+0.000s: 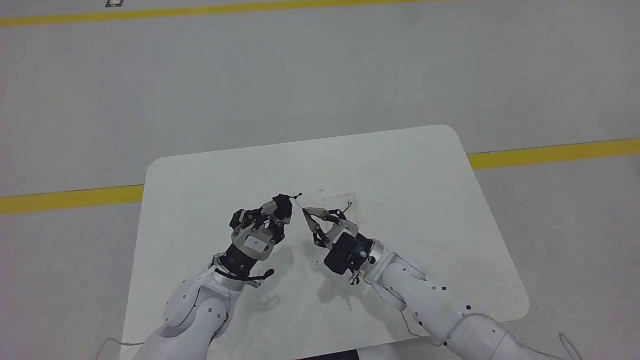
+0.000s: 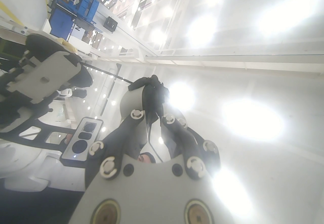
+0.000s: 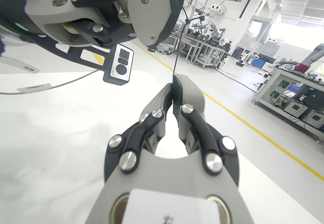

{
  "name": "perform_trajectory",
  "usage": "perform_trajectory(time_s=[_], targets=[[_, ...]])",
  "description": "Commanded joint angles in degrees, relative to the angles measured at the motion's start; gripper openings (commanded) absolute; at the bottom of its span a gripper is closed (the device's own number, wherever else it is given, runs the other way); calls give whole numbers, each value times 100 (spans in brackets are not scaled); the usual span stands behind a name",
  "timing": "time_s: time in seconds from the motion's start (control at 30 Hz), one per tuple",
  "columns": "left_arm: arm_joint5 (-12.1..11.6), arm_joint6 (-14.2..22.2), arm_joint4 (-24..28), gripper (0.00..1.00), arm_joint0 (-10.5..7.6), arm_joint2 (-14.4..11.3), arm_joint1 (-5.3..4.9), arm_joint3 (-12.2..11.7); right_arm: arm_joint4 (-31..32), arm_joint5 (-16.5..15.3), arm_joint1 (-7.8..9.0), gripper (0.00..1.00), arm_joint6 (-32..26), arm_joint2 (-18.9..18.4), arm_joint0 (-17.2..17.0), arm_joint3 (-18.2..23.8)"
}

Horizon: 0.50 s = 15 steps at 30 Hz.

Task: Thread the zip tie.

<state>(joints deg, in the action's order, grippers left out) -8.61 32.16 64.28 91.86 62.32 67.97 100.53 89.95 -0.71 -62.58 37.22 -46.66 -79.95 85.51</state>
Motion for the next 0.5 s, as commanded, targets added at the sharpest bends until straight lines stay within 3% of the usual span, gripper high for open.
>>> perform_trajectory(time_s=[0.0, 0.43, 0.47], targets=[[0, 0, 0, 0, 0, 0, 0, 0, 0, -7, 2, 0, -23, 4, 6, -13], [0, 0, 0, 0, 0, 0, 0, 0, -54, 85, -9, 1, -44, -60, -27, -38], [0, 0, 0, 0, 0, 0, 0, 0, -82, 113, -14, 38, -29, -84, -45, -29]])
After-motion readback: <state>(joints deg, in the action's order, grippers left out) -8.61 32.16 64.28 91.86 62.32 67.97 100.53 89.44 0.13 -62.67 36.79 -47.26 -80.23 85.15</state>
